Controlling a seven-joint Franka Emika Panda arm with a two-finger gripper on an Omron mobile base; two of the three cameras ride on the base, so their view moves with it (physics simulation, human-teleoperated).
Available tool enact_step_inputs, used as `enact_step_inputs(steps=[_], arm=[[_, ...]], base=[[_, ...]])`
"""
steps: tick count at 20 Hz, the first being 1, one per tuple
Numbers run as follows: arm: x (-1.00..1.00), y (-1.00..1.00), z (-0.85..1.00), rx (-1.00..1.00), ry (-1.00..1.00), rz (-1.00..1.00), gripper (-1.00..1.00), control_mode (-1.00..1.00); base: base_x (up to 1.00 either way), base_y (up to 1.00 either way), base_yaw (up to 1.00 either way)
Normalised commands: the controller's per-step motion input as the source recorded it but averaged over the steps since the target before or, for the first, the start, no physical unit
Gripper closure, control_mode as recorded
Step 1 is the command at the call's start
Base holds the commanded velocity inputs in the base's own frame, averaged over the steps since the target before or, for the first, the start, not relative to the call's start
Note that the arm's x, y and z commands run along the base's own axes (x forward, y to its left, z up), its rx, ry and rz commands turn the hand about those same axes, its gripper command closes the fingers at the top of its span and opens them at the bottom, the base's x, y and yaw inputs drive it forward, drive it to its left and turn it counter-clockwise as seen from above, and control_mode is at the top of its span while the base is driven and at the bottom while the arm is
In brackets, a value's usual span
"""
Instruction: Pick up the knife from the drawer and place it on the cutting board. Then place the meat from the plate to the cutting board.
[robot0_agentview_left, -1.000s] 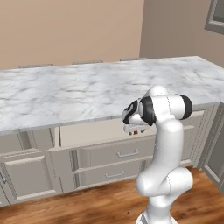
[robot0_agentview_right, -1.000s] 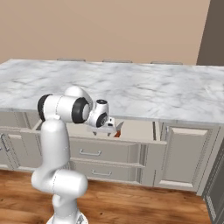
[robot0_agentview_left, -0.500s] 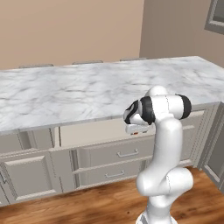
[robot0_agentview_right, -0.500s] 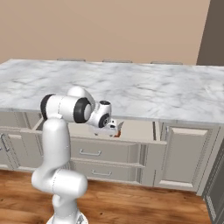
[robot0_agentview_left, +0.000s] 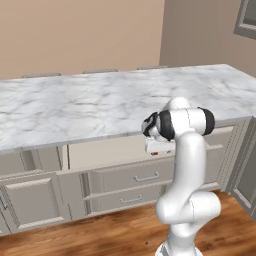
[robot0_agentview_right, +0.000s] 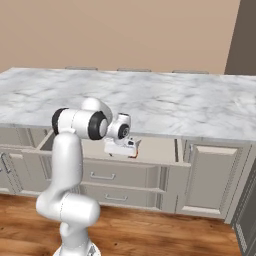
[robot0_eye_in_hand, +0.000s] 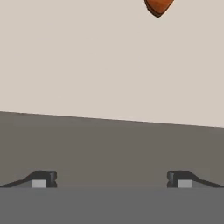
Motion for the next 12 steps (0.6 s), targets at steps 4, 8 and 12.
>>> enact_step_inputs(steps=[4,8,12], arm=[[-0.45,-0.27,-0.13,0.0,0.15,0.0,-1.0,-1.0],[-0.99,-0.49,-0.26,0.04,0.0,0.0,-1.0,-1.0],[-1.0,-0.53,-0.17,0.05,0.0,-0.01,-1.0,-1.0]], base=[[0.0,0.0,0.0],[0.0,0.0,0.0],[0.0,0.0,0.0]])
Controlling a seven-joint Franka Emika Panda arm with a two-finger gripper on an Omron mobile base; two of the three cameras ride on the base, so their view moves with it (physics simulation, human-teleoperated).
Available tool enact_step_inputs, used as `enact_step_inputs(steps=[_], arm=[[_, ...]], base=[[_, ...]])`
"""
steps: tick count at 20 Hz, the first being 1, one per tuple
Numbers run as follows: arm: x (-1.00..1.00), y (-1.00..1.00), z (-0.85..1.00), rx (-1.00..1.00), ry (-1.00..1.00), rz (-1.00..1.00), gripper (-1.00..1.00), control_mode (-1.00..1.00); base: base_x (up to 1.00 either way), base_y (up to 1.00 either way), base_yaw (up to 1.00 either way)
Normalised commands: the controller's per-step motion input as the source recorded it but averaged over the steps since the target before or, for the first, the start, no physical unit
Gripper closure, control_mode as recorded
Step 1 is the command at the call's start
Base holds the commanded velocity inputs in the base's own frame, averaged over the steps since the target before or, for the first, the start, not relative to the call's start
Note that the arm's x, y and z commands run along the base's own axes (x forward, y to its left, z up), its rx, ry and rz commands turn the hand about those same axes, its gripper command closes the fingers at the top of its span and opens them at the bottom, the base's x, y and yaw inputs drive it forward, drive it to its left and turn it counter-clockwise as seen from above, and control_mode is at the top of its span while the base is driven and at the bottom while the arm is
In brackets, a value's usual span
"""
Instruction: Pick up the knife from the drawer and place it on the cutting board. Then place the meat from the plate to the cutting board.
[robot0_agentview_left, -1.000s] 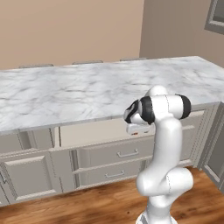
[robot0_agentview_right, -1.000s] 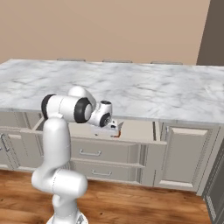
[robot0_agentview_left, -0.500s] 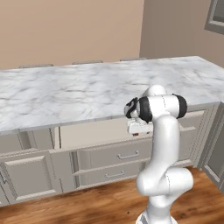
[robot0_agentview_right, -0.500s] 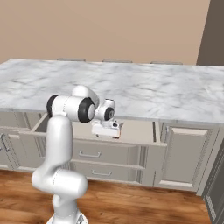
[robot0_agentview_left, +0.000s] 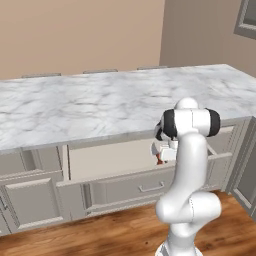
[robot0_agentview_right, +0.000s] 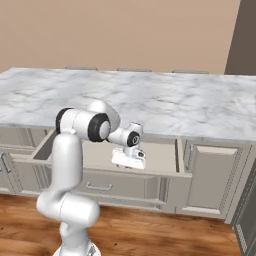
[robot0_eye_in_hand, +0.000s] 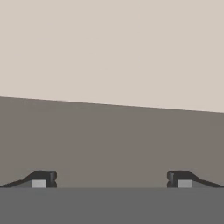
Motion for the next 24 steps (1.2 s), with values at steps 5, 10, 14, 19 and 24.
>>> enact_step_inputs(steps=[5,10,14,19,24], arm=[[-1.0,-0.38,0.0,0.05,-0.03,0.0,-1.0,-1.0],[0.02,-0.01,0.88,-0.03,-0.02,0.0,-1.0,-1.0],[0.17,0.01,0.86,-0.04,0.03,0.0,-1.0,-1.0],[0.0,0.01,0.03,0.0,-0.03,0.0,-1.0,-1.0],[0.0,0.08,-0.33,0.09,-0.07,0.0,-1.0,-1.0]], base=[[0.0,0.0,0.0],[0.0,0.0,0.0],[0.0,0.0,0.0],[0.0,0.0,0.0],[0.0,0.0,0.0]])
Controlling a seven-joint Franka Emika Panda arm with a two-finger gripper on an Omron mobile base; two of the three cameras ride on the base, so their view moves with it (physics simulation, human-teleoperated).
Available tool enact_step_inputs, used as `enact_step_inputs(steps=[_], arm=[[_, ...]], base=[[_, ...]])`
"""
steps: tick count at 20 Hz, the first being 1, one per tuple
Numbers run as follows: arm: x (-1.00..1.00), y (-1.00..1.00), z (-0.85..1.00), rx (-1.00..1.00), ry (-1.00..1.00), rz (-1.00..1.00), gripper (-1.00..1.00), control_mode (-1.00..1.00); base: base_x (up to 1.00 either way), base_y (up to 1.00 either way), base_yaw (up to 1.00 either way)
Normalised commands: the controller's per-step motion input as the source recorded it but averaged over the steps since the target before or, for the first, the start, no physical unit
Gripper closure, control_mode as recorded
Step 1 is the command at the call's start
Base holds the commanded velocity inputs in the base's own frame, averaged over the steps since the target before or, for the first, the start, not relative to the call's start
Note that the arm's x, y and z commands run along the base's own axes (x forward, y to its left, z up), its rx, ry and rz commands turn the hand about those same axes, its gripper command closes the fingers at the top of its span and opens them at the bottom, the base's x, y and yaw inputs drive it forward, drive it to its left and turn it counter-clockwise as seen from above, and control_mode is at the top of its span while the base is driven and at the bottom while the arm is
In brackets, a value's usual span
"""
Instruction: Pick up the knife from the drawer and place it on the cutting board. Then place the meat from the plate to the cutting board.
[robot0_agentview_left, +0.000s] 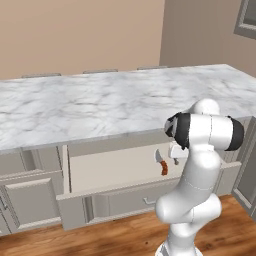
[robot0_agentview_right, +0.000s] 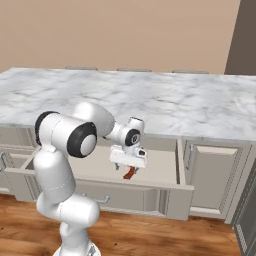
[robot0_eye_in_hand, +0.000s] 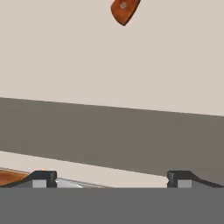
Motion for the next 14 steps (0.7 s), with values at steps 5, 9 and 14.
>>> enact_step_inputs(steps=[5,9,14], arm=[[0.23,0.09,-0.3,0.07,-0.15,0.0,-1.0,-1.0],[0.25,0.2,-0.11,-0.01,-0.11,0.01,-1.0,-1.0],[0.05,0.17,0.0,-0.01,-0.04,-0.01,-1.0,-1.0]], base=[[0.0,0.0,0.0],[0.0,0.0,0.0],[0.0,0.0,0.0]])
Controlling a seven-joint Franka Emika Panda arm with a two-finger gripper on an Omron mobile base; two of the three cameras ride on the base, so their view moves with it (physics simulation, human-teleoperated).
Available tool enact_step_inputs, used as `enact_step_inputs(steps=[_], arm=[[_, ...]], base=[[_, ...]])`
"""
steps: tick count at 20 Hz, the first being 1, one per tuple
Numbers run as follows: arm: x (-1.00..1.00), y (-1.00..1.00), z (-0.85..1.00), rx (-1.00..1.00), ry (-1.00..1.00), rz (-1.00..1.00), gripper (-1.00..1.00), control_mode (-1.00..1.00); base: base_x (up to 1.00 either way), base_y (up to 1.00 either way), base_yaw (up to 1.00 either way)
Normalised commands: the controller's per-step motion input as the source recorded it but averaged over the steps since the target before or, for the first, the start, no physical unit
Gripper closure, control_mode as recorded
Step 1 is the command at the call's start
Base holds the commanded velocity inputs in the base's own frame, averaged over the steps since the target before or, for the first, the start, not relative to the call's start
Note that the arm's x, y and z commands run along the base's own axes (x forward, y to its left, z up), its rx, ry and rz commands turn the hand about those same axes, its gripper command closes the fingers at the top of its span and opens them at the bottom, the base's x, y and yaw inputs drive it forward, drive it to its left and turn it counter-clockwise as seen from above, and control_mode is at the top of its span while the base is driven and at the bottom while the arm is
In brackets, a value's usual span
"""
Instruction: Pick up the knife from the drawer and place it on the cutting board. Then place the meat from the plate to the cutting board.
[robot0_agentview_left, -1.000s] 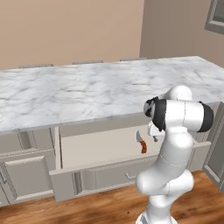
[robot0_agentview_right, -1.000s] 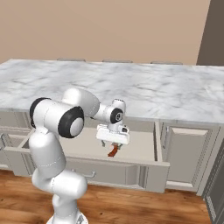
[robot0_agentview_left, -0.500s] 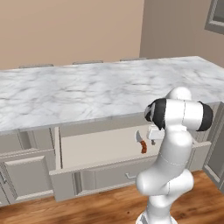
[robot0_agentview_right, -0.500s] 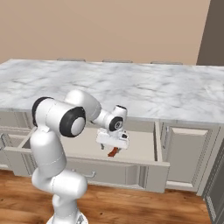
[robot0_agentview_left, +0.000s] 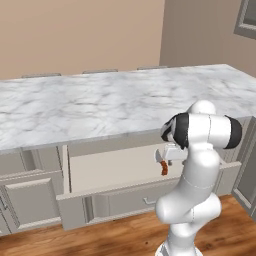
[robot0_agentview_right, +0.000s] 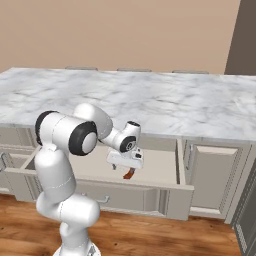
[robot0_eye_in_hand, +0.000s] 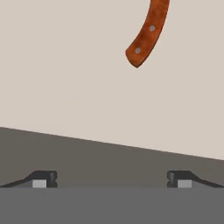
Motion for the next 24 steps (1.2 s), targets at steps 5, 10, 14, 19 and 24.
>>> enact_step_inputs(steps=[5,10,14,19,24], arm=[[0.01,0.24,0.0,-0.03,0.0,-0.09,-1.0,-1.0],[0.05,0.1,-0.01,-0.07,0.0,-0.06,-1.0,-1.0],[0.08,-0.08,-0.18,-0.01,-0.02,-0.05,-1.0,-1.0],[0.2,-0.11,-0.3,0.0,-0.09,-0.1,-1.0,-1.0],[0.27,0.0,-0.13,-0.01,-0.2,-0.08,-1.0,-1.0]], base=[[0.0,0.0,0.0],[0.0,0.0,0.0],[0.0,0.0,0.0],[0.0,0.0,0.0],[0.0,0.0,0.0]])
